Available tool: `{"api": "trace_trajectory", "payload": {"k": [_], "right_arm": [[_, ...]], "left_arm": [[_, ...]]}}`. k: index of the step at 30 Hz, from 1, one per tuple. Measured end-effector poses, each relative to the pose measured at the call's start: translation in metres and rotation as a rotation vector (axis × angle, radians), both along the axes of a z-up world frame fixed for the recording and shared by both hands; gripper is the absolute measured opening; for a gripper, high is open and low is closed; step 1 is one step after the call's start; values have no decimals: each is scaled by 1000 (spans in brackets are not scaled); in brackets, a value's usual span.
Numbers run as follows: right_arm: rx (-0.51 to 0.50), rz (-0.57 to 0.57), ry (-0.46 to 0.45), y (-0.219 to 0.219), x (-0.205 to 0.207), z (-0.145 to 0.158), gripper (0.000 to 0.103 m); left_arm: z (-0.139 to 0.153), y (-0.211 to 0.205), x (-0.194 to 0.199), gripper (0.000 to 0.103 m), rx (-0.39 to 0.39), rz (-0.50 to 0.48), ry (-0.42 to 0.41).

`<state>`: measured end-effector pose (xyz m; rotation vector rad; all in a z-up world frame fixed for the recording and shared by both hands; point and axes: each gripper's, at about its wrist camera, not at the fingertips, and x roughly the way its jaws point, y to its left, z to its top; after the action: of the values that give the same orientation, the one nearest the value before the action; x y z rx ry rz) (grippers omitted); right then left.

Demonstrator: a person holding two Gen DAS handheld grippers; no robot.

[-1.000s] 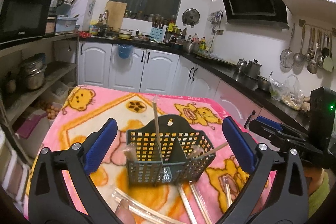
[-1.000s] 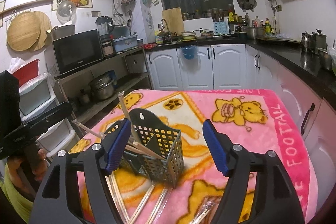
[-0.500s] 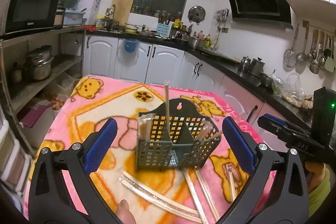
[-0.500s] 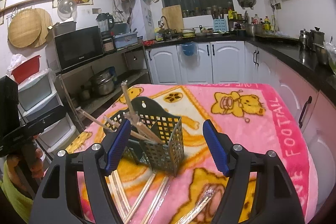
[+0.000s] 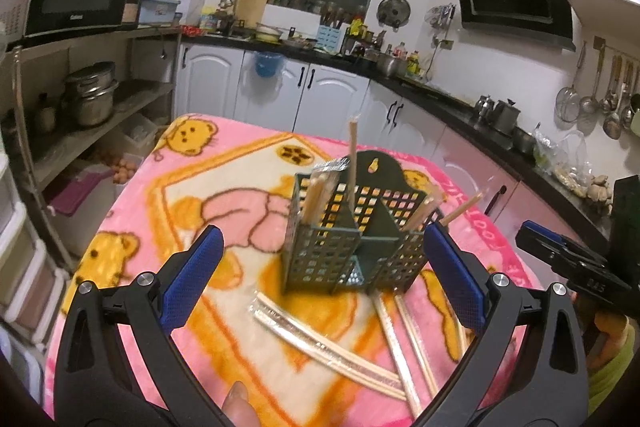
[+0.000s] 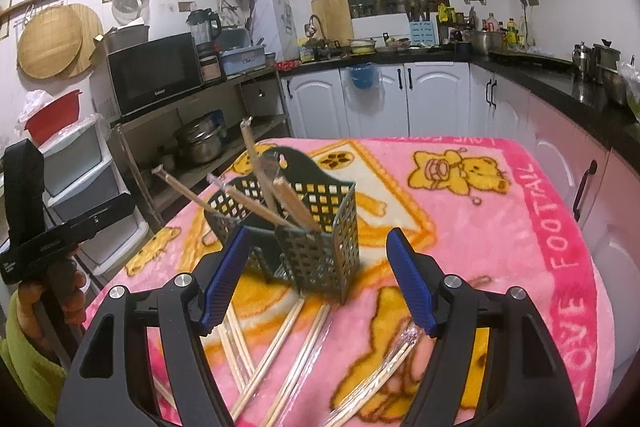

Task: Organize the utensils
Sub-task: 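Move both grippers away from the caddy toward the wrapped chopsticks on the blanket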

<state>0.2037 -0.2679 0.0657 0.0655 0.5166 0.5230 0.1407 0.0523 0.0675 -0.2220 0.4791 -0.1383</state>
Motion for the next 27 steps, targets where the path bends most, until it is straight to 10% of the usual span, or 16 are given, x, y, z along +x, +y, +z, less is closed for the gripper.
{"api": "trace_trajectory", "payload": {"k": [27], "right_arm": [[-71,95,138,50,0,-56,63]], "left_arm": [[-68,33,14,92,-44,60,216]]}}
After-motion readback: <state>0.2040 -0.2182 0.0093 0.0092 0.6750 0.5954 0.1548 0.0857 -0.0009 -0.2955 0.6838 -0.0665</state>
